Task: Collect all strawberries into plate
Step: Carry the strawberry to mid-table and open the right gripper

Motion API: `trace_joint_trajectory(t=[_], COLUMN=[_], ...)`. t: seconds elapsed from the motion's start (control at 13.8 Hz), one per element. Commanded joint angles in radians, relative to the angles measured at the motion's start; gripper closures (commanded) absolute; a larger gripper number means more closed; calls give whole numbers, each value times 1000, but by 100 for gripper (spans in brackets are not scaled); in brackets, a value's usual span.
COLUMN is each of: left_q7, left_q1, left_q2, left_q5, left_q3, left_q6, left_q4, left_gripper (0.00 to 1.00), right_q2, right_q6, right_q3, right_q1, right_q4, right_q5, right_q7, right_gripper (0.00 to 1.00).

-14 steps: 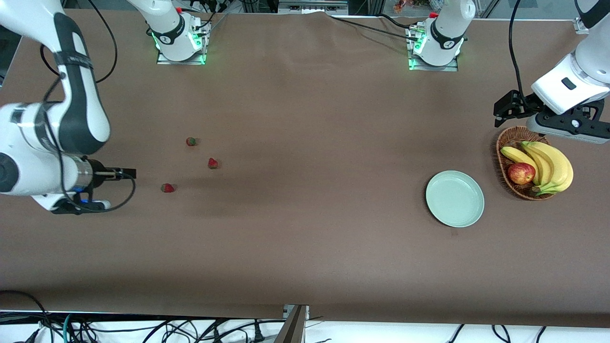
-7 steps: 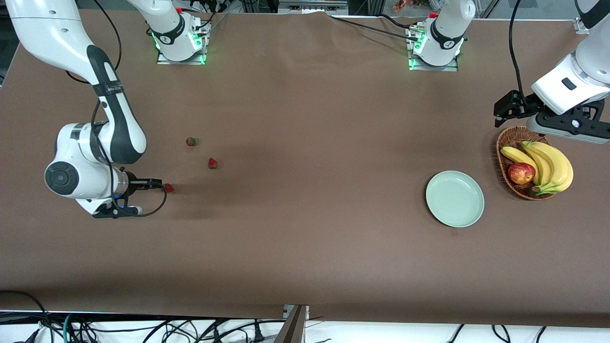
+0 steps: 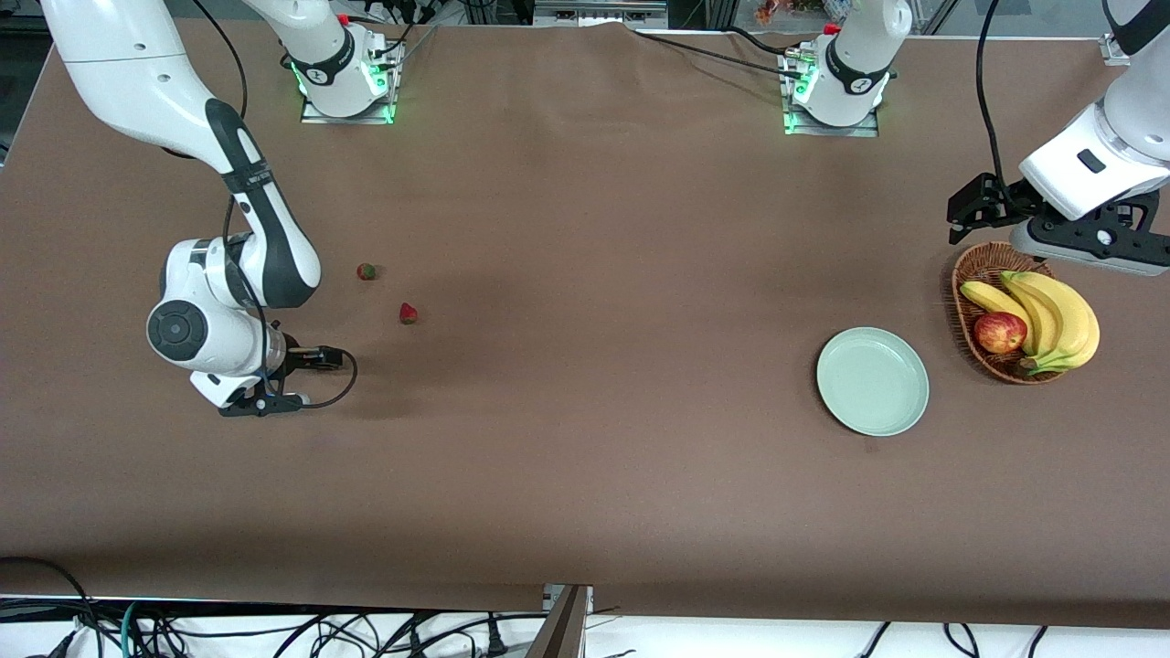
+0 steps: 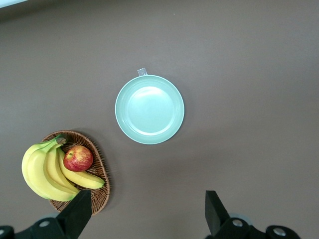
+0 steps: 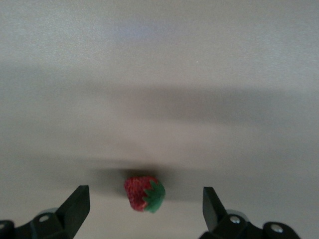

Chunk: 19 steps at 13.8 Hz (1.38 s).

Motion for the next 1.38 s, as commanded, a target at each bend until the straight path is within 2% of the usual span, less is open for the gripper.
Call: trace_joint_trajectory(t=[0.0,0.15,0.22,0.36,0.44,0.58,0.8,0.94,1.02,1.16,1.31], left_q7=[8,8,8,8,8,8,8,8,8,8,8], left_q1=[12,12,12,12,13,13,13,13,13,13,13], left_q2=[-15,-17,-15,-15,-15,-15,-15,-15,-15,-15,-15], left_q5=[-2,0,0,0,-2,-2,0,0,0,-2,-2], left_q3=[-4,-4,-4,-4,-1,1,1,1,1,1,2], left_q6=[14,14,14,14,14,14,14,12,12,12,12], left_q4=[-18,-18,-16,-18,-18,-18,-18,-18,-18,-18,-18], left_gripper=[0,0,0,0,0,0,0,0,0,0,0], right_q2=[0,8,12,12,12,11,-14,-18,-17,-8,37], right_q6=[41,61,63,61,58,52,34,-81,-130,-128,-126], right_q3=[0,0,0,0,0,0,8,80,109,120,128], right_q1=[-2,-2,-2,-2,-2,-2,-2,3,26,110,243], right_q4=[-30,-38,-39,-41,-39,-39,-9,101,152,185,247], right_q5=[-2,-2,-4,-2,-2,-2,-5,-5,-4,-4,-4], right_q7=[8,8,8,8,8,12,-5,6,56,281,507], right_gripper=[0,0,7,55,71,98,100,100,100,100,100])
